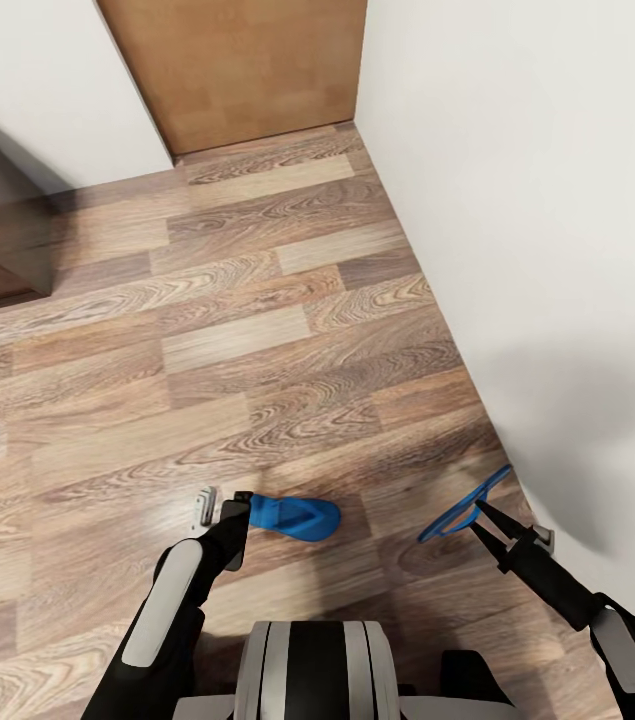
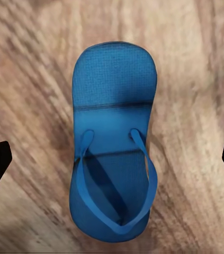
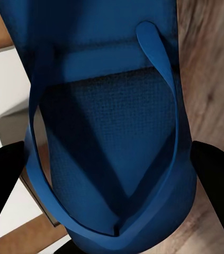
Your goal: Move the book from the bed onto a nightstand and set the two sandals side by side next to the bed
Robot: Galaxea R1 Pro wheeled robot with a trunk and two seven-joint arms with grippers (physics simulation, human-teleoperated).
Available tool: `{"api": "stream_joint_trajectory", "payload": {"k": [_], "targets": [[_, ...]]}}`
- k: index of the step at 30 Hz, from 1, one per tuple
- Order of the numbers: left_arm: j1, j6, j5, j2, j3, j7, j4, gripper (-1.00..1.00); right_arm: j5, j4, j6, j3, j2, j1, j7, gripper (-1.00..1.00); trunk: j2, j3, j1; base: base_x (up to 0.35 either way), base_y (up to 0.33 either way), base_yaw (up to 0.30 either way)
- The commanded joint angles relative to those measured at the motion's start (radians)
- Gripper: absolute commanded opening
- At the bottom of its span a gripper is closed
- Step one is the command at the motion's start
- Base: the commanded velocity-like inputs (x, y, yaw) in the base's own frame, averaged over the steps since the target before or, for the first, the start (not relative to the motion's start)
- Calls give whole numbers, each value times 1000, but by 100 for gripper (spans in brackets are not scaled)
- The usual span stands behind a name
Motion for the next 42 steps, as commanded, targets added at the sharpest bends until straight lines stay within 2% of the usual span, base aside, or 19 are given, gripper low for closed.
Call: {"api": "stream_joint_trajectory", "payload": {"k": [1, 20, 35, 42], "targets": [[0, 2, 3, 0, 1, 5, -1, 100, -3, 1, 5, -1, 0, 0, 2, -100, 0, 0, 0, 0, -160, 0], [0, 2, 3, 0, 0, 3, -1, 100, -3, 1, 4, -1, 0, 0, 1, -100, 0, 0, 0, 0, -45, 0], [0, 2, 3, 0, -18, 3, -1, 100, -3, 1, 4, -1, 1, 0, 1, -100, 0, 0, 0, 0, -2, 0], [-7, 1, 1, -2, -62, 1, -19, 100, -3, 1, 4, -1, 2, 0, 1, -100, 0, 0, 0, 0, 0, 0]]}}
